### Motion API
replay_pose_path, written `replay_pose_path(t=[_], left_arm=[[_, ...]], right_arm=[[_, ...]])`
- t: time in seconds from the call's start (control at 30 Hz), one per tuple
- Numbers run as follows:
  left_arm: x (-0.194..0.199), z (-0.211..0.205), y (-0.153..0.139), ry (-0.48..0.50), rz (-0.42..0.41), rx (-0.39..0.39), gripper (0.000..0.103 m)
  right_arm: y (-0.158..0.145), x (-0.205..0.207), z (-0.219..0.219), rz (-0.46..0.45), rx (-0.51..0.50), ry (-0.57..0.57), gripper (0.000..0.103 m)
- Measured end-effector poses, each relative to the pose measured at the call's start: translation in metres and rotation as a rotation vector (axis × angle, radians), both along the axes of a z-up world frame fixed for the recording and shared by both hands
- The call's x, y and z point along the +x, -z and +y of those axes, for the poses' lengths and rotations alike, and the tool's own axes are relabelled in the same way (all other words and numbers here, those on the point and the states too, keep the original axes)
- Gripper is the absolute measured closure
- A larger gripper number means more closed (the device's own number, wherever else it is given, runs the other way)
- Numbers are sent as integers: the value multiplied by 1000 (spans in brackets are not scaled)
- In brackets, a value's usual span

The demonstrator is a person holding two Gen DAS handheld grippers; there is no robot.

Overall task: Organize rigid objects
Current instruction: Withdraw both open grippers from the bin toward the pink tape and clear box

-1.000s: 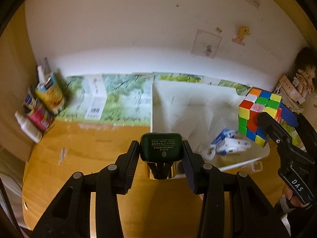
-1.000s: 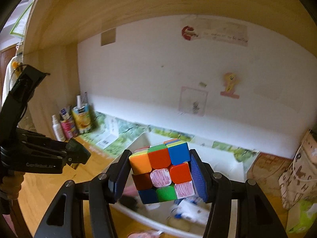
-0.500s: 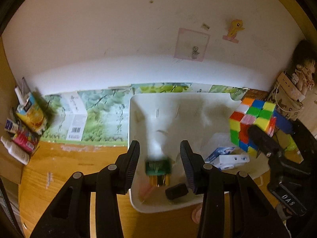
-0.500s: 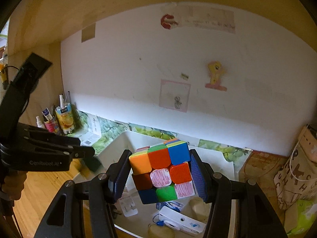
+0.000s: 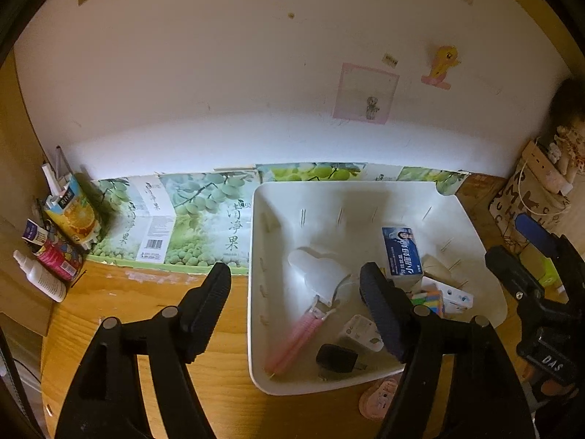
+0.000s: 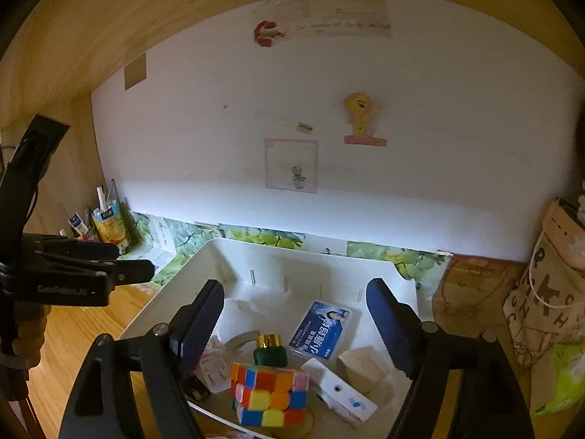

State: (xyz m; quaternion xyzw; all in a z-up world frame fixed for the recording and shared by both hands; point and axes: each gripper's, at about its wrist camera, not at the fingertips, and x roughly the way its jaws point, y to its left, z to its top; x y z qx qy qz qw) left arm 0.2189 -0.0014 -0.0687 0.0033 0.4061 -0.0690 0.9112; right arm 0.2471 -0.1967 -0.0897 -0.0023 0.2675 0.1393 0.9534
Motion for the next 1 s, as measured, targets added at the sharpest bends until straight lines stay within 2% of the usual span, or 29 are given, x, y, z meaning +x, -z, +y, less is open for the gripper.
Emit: replay_pose_path(t=[0.33,0.8,1.0], left_arm=[[-37,-3,-11,-1,-24,11,27],[-108,-14,7,4,23,18,27],[-132,-20,16,10,40,40,27]], right_arm=[[-13,-30,-14,-10,14,26,21],[8,-102,-36,73,40,58,21],[16,-126,-52,109,85,89,21]])
